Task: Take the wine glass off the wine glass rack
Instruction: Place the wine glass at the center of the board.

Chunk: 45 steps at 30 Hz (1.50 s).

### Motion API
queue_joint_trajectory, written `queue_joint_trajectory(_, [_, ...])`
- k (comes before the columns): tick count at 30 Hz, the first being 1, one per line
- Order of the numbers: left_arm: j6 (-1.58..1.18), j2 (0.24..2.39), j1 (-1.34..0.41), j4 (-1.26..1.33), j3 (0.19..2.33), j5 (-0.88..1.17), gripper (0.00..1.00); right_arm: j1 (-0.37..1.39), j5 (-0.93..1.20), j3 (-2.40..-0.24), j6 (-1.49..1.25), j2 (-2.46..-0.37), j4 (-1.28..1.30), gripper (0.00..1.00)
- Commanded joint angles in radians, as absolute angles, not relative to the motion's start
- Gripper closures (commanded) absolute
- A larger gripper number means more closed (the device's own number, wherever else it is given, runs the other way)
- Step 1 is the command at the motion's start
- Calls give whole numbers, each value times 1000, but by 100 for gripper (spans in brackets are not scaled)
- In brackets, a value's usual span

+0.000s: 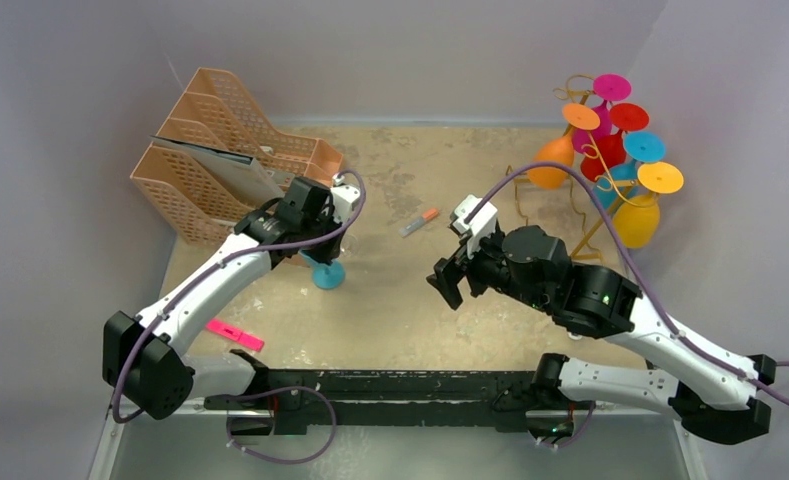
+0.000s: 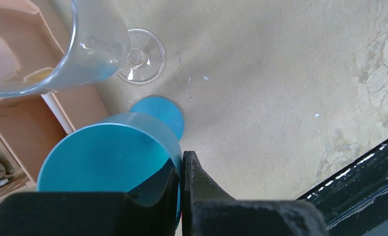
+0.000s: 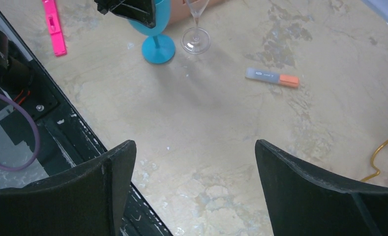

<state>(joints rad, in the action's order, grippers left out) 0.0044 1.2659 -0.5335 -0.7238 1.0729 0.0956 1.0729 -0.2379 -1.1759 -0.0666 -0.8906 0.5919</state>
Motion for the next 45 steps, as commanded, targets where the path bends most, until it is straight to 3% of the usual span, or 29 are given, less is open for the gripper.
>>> queue_joint_trajectory(1, [35, 1265, -538, -730, 1124, 94, 99, 1074, -264, -1196, -128, -868, 583, 8])
queue_joint_trajectory(5, [29, 1272, -538, -721, 1121, 92, 86, 1073, -287, -1208, -142, -863, 601, 8])
queue_joint_trajectory(15, [16, 1285, -538, -773, 1146, 65, 74, 1074, -301, -1223, -147, -876, 627, 8])
queue_joint_trajectory(20, [8, 1262, -538, -780, 1166, 88, 60, 1073, -310, -1233, -132, -891, 646, 7])
queue_joint_trajectory(26, [8, 1228, -537, -791, 1204, 93, 51, 1073, -319, -1233, -132, -900, 646, 7])
queue_joint_trajectory(37, [-37, 1088, -537, -810, 1218, 76, 36, 1073, -312, -1262, -129, -948, 680, 6])
queue_joint_trajectory(45, [-40, 995, -537, -837, 1232, 62, 19, 1072, -442, -1328, -104, -982, 723, 2])
